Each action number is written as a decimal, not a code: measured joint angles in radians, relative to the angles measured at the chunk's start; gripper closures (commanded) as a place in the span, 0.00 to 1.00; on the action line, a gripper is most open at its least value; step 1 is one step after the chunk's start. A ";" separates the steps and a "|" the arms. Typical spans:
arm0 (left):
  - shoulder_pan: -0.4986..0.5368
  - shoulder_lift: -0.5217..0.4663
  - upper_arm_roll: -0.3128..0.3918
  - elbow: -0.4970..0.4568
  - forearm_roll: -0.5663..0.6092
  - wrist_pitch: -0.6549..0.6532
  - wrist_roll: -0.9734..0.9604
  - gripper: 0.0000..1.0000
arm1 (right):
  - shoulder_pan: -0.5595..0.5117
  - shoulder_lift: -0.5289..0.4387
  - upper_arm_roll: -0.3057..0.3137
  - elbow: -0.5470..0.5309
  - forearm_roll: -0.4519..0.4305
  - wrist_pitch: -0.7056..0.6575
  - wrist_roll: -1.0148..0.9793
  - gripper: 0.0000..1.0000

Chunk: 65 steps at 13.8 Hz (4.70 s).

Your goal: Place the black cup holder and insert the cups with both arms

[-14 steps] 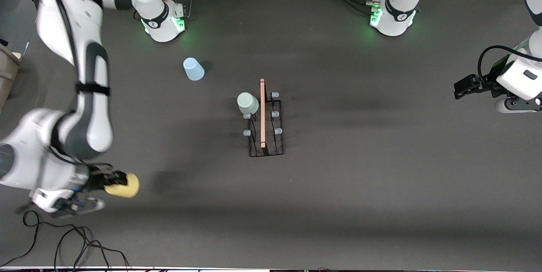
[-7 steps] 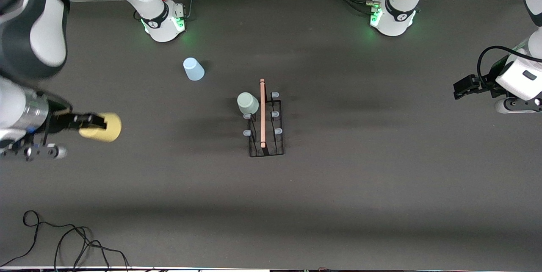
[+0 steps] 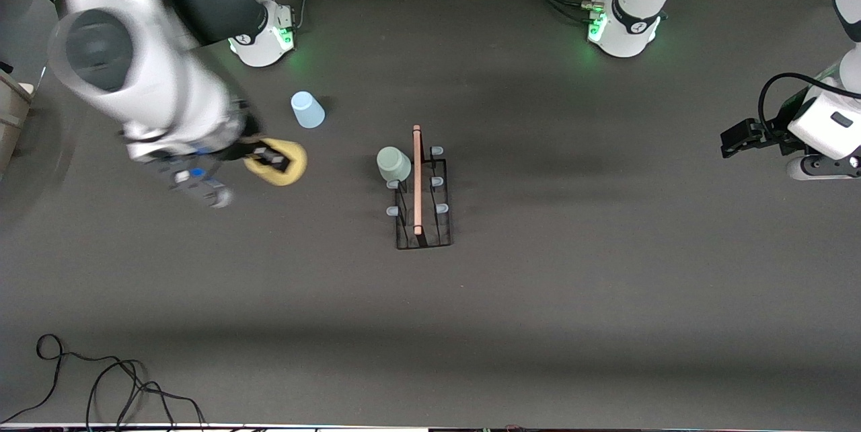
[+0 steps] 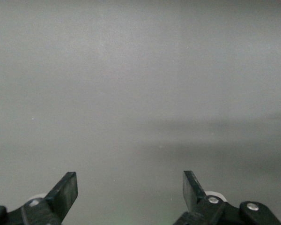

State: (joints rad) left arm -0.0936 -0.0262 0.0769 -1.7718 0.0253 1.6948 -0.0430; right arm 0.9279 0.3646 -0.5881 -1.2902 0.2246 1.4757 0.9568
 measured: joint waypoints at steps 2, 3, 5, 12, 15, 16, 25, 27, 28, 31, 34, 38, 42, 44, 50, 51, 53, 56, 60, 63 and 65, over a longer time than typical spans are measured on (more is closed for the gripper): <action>0.000 0.001 0.000 0.000 0.000 0.000 0.000 0.01 | 0.072 0.028 0.003 -0.008 0.008 0.067 0.145 1.00; 0.000 0.002 0.000 0.000 0.000 0.000 0.000 0.00 | 0.098 0.043 0.004 -0.011 0.009 0.100 0.192 1.00; 0.000 0.002 0.000 0.000 0.000 0.000 0.000 0.00 | 0.133 0.061 0.004 -0.048 0.011 0.186 0.247 1.00; 0.000 0.003 0.000 0.000 0.000 0.000 0.000 0.01 | 0.174 0.091 0.004 -0.217 0.014 0.466 0.298 1.00; 0.000 0.003 0.000 0.000 0.000 0.000 0.000 0.01 | 0.174 0.150 0.004 -0.229 0.015 0.539 0.299 1.00; 0.000 0.003 0.000 0.000 0.000 0.000 0.000 0.01 | 0.175 0.172 0.005 -0.229 0.019 0.558 0.299 1.00; 0.000 0.003 0.000 0.000 0.000 0.000 0.000 0.01 | 0.175 0.305 0.007 -0.229 0.111 0.650 0.299 0.00; 0.000 0.003 0.000 0.000 0.000 0.000 0.000 0.01 | 0.174 0.304 0.000 -0.223 0.112 0.649 0.299 0.00; 0.000 0.003 0.000 0.000 0.000 0.000 0.000 0.00 | 0.173 0.299 -0.007 -0.214 0.111 0.638 0.299 0.00; 0.000 0.004 0.000 0.000 0.000 0.000 0.000 0.01 | 0.172 0.248 -0.035 -0.134 0.111 0.480 0.299 0.00; 0.000 0.004 0.000 0.000 0.000 0.000 0.000 0.01 | 0.171 0.150 -0.060 -0.044 0.111 0.286 0.292 0.00; 0.000 0.004 0.000 -0.001 0.000 0.000 0.000 0.01 | 0.168 -0.015 -0.072 -0.036 0.039 0.124 0.169 0.00; 0.000 0.004 0.001 -0.001 0.000 0.000 0.000 0.00 | 0.053 -0.181 -0.025 -0.137 -0.080 0.088 -0.098 0.00; 0.000 0.004 0.001 -0.001 0.000 0.000 0.000 0.01 | -0.139 -0.273 0.114 -0.205 -0.152 0.074 -0.262 0.00; 0.000 0.004 0.001 -0.001 0.000 0.000 0.000 0.00 | -0.734 -0.370 0.508 -0.272 -0.191 0.043 -0.671 0.00; 0.000 0.004 0.001 -0.001 0.000 0.000 0.000 0.01 | -0.812 -0.370 0.550 -0.273 -0.193 0.043 -0.736 0.00; 0.000 0.004 0.001 -0.001 0.000 0.000 0.000 0.01 | -0.902 -0.370 0.580 -0.274 -0.202 0.045 -0.853 0.00; 0.000 0.005 0.001 -0.001 0.000 0.000 0.000 0.01 | -0.920 -0.370 0.563 -0.274 -0.233 0.053 -0.957 0.00; 0.000 0.006 0.001 -0.001 0.000 0.000 0.000 0.01 | -0.920 -0.370 0.525 -0.279 -0.233 0.064 -1.011 0.00; 0.000 0.009 0.001 -0.001 0.000 0.011 0.000 0.00 | -0.916 -0.370 0.526 -0.280 -0.233 0.064 -0.997 0.00; 0.000 0.011 0.000 -0.001 0.000 0.020 0.013 0.01 | -0.915 -0.370 0.527 -0.280 -0.231 0.064 -0.959 0.00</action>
State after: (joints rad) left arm -0.0935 -0.0154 0.0771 -1.7724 0.0253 1.7146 -0.0303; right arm 0.0128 -0.0055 -0.0612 -1.5699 -0.0061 1.5401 -0.0025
